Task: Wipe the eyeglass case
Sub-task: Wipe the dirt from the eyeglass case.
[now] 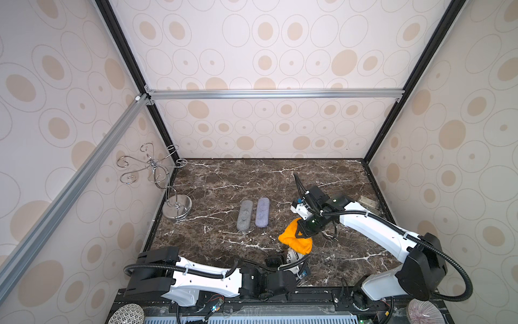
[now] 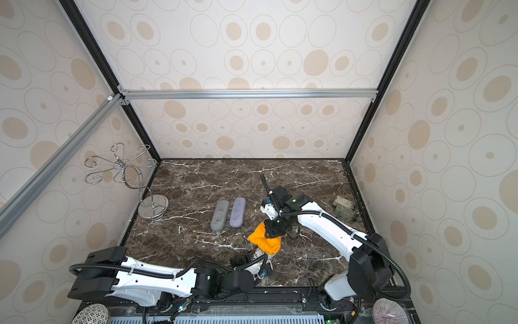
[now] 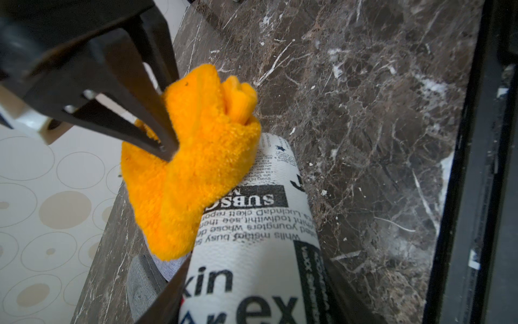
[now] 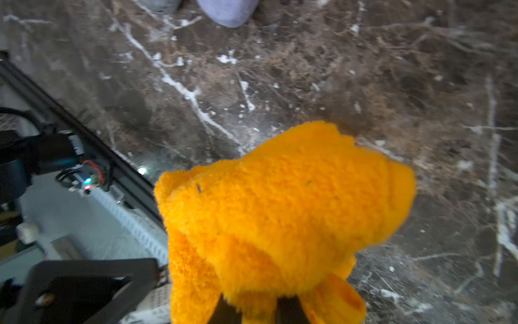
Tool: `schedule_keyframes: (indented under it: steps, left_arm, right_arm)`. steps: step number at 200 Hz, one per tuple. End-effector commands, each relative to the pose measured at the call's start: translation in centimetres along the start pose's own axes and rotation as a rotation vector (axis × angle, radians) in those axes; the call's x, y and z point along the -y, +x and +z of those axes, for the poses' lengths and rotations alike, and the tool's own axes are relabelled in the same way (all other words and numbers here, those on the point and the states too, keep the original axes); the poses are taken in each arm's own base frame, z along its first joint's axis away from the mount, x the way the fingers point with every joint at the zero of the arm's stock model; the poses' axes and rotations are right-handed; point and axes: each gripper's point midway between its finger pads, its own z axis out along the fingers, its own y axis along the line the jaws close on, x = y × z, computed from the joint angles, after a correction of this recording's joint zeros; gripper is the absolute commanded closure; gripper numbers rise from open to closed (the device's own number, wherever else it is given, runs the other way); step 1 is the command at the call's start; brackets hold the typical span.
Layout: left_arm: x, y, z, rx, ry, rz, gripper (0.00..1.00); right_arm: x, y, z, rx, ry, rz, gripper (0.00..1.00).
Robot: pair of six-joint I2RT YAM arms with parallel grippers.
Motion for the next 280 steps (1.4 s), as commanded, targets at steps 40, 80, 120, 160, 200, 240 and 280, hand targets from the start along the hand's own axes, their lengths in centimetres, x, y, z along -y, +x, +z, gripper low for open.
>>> schedule_keyframes:
  steps: [40, 80, 120, 160, 200, 240, 280]
  left_arm:
    - [-1.5, -2.8, -0.6, 0.054, -0.049, -0.06, 0.53]
    - [-1.6, -2.3, -0.8, 0.047, -0.051, -0.064, 0.53]
    - [-1.3, -2.0, -0.8, 0.051, -0.036, -0.076, 0.53]
    - [-0.9, -1.8, -0.8, 0.056, -0.015, -0.108, 0.53]
    - [-0.8, -1.3, -0.8, 0.046, -0.017, -0.117, 0.53]
    - [-0.7, -1.3, -0.8, 0.05, 0.0, -0.182, 0.53]
    - [-0.1, -0.5, -0.6, 0.055, 0.073, -0.292, 0.52]
  right_arm:
    - [-1.0, 1.0, 1.1, -0.066, -0.008, -0.035, 1.0]
    - [5.7, 2.2, 1.2, -0.09, 0.269, 0.1, 1.0]
    - [2.8, 1.1, 0.2, -0.028, 0.127, 0.052, 1.0]
    - [-2.7, 0.0, -1.1, 0.034, -0.168, -0.022, 1.0]
    - [-3.2, 0.7, 0.4, -0.002, -0.227, -0.002, 1.0]
    - [2.6, 0.8, 1.1, 0.059, 0.044, 0.15, 1.0]
    - [7.1, 2.1, 0.9, 0.113, 0.127, 0.309, 1.0]
